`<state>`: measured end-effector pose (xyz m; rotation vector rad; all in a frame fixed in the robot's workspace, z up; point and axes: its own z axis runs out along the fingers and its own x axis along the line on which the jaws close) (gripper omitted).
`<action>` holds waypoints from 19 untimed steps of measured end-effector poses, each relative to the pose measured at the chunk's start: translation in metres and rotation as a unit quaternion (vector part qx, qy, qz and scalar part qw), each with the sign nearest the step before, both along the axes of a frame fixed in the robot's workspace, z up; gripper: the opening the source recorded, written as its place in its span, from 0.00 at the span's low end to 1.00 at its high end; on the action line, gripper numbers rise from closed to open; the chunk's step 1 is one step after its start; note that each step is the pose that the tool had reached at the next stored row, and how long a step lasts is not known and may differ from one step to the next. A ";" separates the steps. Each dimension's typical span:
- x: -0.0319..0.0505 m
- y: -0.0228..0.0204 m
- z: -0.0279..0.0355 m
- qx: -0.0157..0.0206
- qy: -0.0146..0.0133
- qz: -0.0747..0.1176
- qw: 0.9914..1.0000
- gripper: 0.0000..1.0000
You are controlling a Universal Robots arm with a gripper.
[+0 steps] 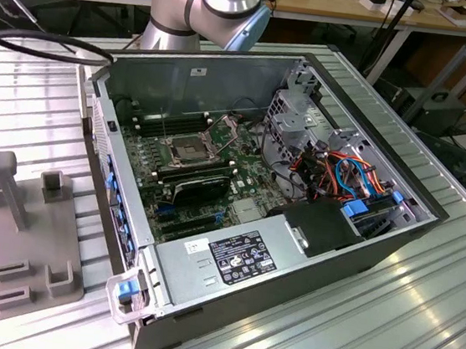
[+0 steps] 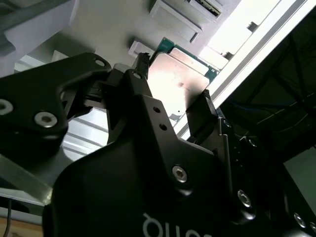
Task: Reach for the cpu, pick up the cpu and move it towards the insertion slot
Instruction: 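Pick up the cpu and move it towards the insertion slot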
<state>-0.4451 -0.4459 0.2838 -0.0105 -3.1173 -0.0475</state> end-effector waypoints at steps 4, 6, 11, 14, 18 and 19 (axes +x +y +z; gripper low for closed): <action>0.0000 0.0000 0.0095 0.000 0.000 0.000 1.000 0.55; 0.0000 0.0000 0.0141 0.000 0.000 0.000 1.000 0.55; 0.0000 0.0000 0.0222 0.000 0.000 0.000 1.000 0.55; 0.0000 0.0000 0.0242 0.000 0.000 0.000 1.000 0.55; 0.0000 0.0000 0.0263 0.000 0.000 0.000 1.000 0.55; 0.0000 0.0000 0.0273 0.000 0.000 0.000 1.000 0.55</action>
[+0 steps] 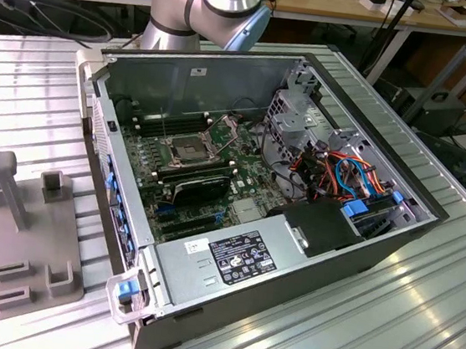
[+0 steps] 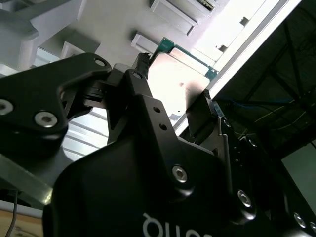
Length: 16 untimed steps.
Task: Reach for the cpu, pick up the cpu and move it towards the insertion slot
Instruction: 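Pick up the cpu and move it towards the insertion slot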
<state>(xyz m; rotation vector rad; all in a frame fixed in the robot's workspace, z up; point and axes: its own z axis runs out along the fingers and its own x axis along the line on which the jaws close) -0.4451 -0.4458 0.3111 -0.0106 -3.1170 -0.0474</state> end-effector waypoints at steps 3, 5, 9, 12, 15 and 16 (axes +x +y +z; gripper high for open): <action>0.0000 0.0000 0.0037 0.000 0.000 0.000 1.000 0.55; 0.0000 0.0000 0.0056 0.000 0.000 0.000 1.000 0.55; 0.0000 0.0000 0.0090 0.000 0.000 0.000 1.000 0.55; 0.0000 0.0000 0.0112 0.000 0.000 0.000 1.000 0.55; 0.0000 0.0000 0.0146 0.000 0.000 0.000 1.000 0.55; 0.0000 0.0000 0.0165 0.000 0.000 0.000 1.000 0.55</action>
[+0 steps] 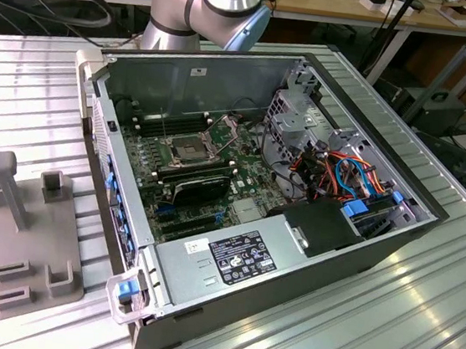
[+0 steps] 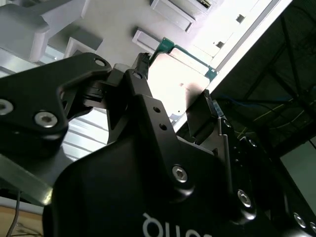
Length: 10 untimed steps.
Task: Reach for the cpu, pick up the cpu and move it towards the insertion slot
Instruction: 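Pick up the cpu and move it towards the insertion slot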
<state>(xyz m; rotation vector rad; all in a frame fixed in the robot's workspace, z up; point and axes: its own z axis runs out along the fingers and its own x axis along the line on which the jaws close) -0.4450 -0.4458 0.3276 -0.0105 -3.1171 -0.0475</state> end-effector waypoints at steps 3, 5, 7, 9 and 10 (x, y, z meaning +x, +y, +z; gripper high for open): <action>0.0000 0.0000 0.0062 0.000 0.000 0.000 1.000 0.55; 0.0000 0.0000 0.0099 0.000 0.000 0.000 1.000 0.55; 0.0000 0.0000 0.0128 0.000 0.000 0.000 1.000 0.55; 0.0000 0.0000 0.0169 0.000 0.000 0.000 1.000 0.55; 0.0000 0.0000 0.0185 0.000 0.000 0.000 1.000 0.55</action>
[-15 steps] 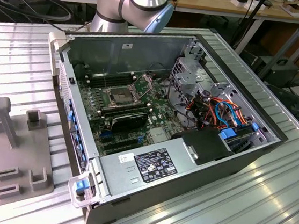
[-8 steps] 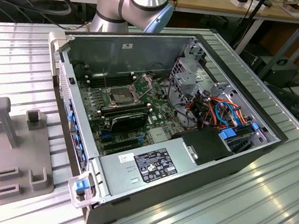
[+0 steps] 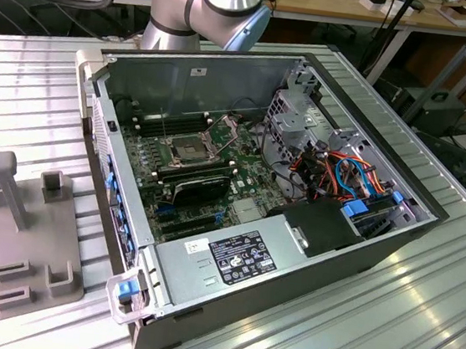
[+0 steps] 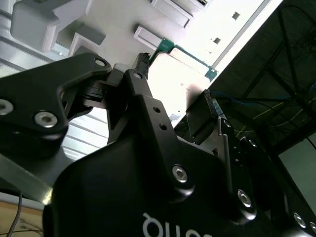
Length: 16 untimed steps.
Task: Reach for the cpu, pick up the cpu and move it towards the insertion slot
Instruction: 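Pick up the cpu and move it towards the insertion slot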
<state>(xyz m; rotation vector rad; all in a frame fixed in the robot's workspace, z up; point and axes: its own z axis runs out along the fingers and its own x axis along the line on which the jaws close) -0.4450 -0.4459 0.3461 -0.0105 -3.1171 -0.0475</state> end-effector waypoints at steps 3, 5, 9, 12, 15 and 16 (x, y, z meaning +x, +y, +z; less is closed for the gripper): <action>0.0000 0.0000 0.0034 0.000 0.000 0.000 1.000 0.55; 0.0000 0.0000 0.0034 0.000 0.000 0.000 1.000 0.55; -0.0002 0.0000 0.0037 0.000 0.000 0.000 1.000 0.55; -0.0003 0.0000 0.0037 0.000 0.000 0.000 1.000 0.55; -0.0003 0.0000 0.0038 0.000 0.000 0.000 1.000 0.55; -0.0003 0.0000 0.0040 0.000 0.000 0.000 1.000 0.55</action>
